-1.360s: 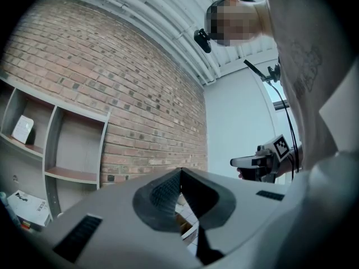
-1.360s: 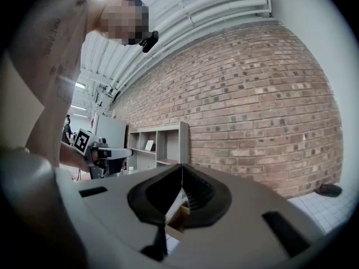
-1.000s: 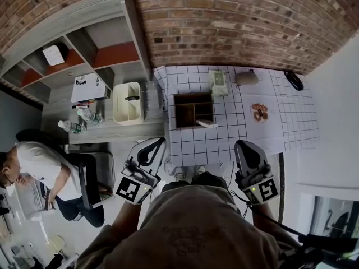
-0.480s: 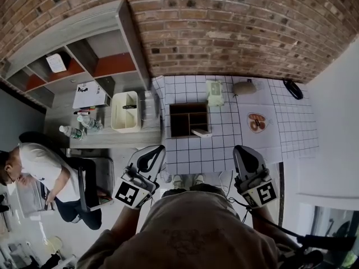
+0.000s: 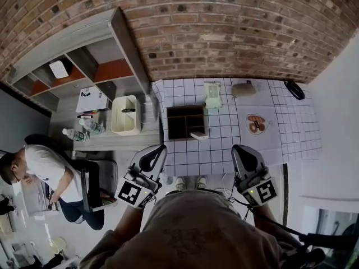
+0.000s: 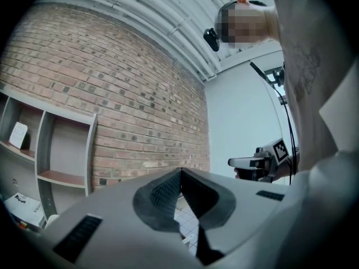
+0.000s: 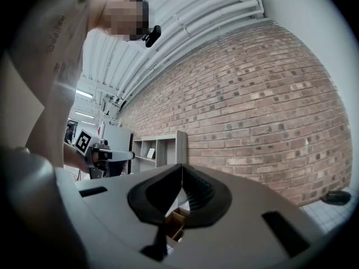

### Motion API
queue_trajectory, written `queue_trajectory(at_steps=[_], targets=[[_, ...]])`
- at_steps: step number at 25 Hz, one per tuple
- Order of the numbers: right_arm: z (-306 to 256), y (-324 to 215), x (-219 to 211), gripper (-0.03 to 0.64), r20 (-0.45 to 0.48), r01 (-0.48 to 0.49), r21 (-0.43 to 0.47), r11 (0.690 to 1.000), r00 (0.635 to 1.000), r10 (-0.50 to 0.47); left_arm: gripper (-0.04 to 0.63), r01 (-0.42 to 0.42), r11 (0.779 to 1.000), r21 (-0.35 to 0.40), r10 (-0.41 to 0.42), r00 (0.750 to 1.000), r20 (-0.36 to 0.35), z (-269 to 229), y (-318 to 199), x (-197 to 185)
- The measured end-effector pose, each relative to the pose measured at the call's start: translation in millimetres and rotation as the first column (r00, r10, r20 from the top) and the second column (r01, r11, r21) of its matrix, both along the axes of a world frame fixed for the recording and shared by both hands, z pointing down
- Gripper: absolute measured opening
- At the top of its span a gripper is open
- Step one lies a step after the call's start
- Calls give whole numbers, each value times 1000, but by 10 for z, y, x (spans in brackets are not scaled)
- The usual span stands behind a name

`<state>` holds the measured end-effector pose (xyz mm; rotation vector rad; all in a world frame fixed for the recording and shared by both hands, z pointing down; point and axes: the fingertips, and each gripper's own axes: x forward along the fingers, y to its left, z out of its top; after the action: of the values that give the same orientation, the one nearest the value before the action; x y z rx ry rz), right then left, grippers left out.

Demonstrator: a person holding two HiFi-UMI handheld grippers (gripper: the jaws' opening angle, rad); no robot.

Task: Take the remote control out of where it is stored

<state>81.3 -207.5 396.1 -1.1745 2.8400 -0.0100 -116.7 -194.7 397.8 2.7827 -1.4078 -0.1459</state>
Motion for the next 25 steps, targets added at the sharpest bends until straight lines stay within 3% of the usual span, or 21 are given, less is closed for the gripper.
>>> queue_trajectory(at_steps=[21,25], targets=[[-47,-160,-15,14,2,28,21,999,1000,-28,5,32,999,26,-33,999,13,-29,-129,25],[45,-192,-104,14,-42,84,-1,996,996,-84,5,29,999,27,-30,1000,8,-26,-146,18]])
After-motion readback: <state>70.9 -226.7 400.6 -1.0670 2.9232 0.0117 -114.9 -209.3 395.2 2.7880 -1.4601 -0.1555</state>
